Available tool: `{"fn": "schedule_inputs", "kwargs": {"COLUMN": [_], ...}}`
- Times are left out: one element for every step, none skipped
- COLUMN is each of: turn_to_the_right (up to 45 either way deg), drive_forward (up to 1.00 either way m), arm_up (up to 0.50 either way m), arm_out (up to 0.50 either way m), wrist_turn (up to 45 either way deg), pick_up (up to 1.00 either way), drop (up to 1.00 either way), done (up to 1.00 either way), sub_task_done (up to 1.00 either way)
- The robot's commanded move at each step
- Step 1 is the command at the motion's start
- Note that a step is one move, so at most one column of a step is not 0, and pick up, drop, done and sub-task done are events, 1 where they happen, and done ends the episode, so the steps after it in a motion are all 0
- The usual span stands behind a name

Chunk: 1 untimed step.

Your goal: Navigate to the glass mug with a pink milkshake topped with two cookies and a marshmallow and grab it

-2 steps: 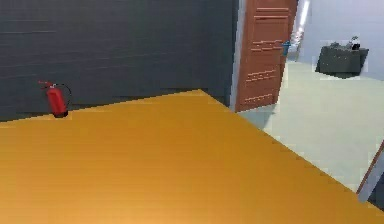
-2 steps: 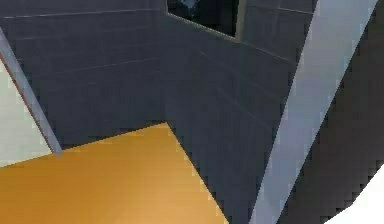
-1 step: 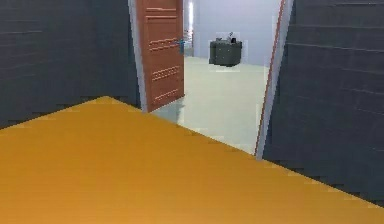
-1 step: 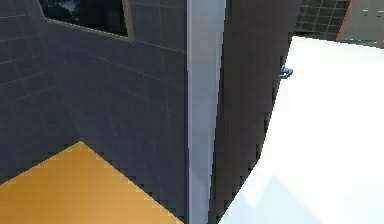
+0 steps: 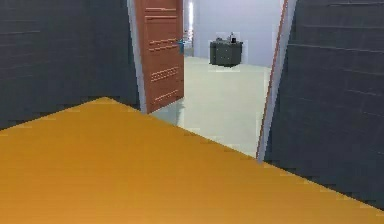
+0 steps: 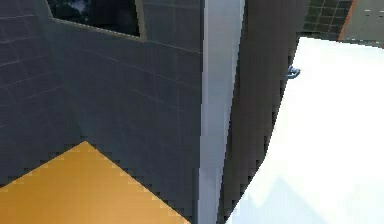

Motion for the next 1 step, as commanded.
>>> {"fn": "schedule_inputs", "kwargs": {"turn_to_the_right": [0.0], "drive_forward": [1.0], "arm_up": [0.0], "arm_out": [0.0], "wrist_turn": [0.0], "pick_up": [0.0], "drop": [0.0], "done": [0.0], "sub_task_done": [0.0]}}
